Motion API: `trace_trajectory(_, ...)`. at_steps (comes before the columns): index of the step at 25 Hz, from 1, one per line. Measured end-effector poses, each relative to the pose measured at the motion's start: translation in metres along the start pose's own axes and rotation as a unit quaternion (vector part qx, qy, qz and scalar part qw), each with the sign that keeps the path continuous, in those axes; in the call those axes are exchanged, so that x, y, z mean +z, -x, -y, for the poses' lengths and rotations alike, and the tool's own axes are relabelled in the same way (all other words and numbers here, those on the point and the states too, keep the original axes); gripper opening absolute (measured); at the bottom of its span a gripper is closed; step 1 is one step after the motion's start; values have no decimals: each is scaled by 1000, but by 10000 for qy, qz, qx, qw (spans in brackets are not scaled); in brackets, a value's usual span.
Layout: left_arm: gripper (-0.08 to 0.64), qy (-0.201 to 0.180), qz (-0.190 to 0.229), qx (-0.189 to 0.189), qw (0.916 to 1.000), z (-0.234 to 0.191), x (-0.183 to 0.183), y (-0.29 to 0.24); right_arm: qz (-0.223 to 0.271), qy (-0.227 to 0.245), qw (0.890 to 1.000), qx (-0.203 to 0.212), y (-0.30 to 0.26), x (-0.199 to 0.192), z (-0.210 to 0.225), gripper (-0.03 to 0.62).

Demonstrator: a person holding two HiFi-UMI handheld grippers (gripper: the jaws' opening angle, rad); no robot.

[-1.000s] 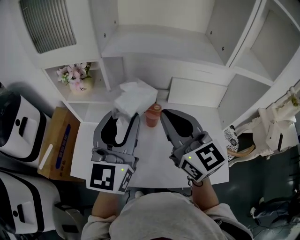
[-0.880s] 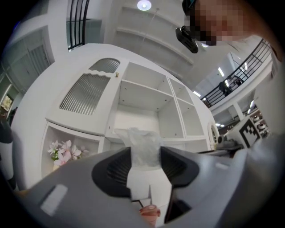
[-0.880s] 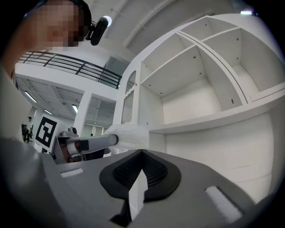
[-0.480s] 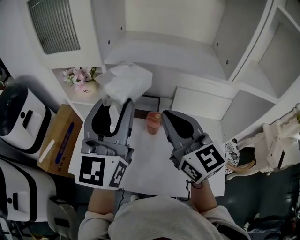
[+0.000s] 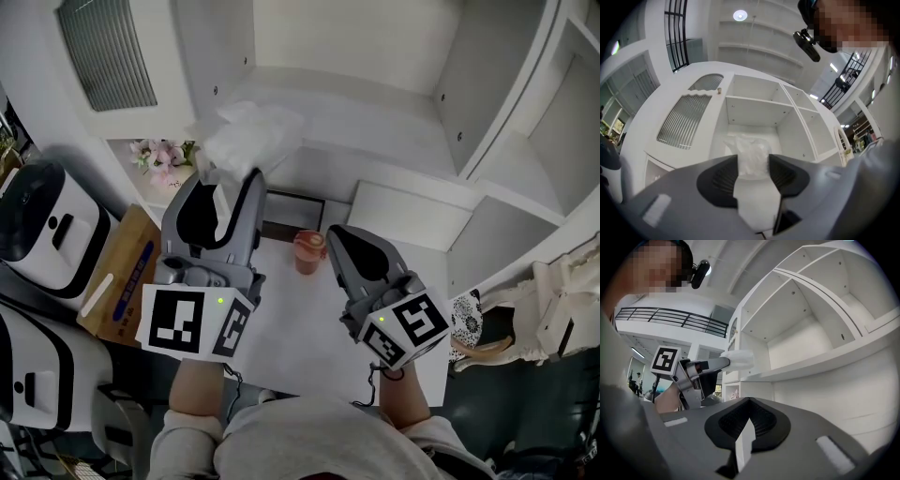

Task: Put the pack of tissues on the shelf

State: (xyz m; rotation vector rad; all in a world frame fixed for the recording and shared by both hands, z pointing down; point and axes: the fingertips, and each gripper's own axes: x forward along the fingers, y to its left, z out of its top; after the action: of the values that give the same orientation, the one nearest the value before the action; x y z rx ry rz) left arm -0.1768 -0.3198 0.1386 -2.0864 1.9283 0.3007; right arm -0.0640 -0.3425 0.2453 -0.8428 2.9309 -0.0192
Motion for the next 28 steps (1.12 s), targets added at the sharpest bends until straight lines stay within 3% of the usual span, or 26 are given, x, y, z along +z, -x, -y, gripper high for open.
trace_trajectory(7,195,-52,-48,190,9998,-3,-5,-22,-3,-87,10000,-32,4,-5,18,0)
trace_trajectory(15,202,-411,-419,491,9971,-6,-25,-40,-28,-260,9996,-128,6,-13,38,0)
trace_trajectory(28,210,-236,-558,473,9970,-14,-39,-70,-61,-359,9991,-200,0,-22,55,0)
